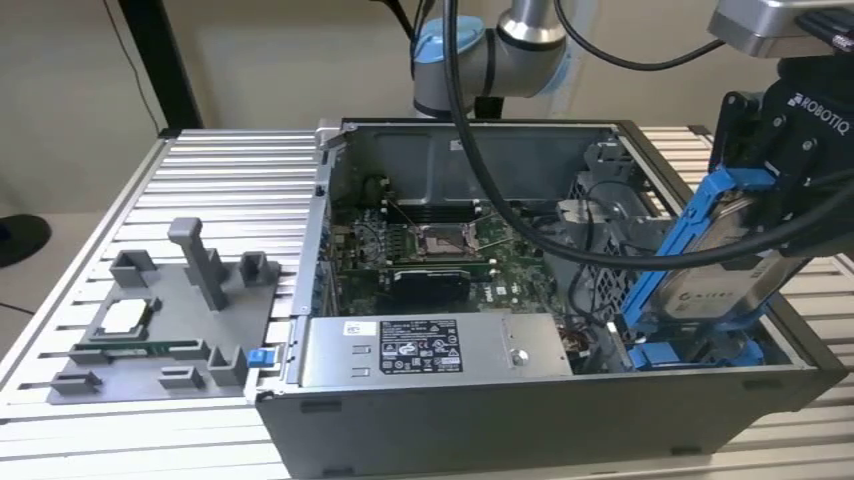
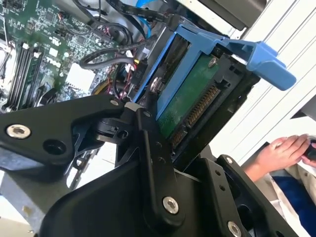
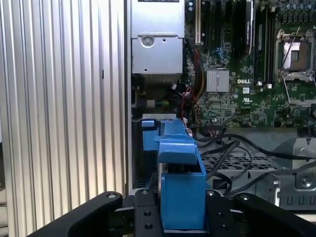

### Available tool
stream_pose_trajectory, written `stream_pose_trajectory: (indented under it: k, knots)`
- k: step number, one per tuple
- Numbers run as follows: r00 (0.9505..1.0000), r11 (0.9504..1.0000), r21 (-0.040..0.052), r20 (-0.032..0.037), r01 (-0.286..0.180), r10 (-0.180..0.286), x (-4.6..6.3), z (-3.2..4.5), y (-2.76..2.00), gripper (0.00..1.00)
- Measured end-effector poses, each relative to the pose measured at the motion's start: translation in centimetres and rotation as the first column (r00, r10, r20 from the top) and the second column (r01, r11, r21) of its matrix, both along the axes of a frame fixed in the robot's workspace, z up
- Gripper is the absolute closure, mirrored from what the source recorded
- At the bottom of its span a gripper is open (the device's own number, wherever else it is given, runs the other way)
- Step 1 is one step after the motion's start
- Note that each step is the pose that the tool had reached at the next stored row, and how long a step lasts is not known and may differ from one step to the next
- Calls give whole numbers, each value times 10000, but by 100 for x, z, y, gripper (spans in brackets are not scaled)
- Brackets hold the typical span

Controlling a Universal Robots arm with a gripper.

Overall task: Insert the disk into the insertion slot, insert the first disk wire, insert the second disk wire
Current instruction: 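Insert the disk into the insertion slot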

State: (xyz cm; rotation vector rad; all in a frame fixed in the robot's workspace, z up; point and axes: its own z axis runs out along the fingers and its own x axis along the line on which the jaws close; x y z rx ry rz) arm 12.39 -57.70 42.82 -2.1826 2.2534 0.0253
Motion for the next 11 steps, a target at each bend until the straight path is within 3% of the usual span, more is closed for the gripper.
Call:
stream_pose_trajectory:
  k: [11]
  knots:
    - [10000, 10000, 58, 3, 0, -1, 18, -115, 0, 100]
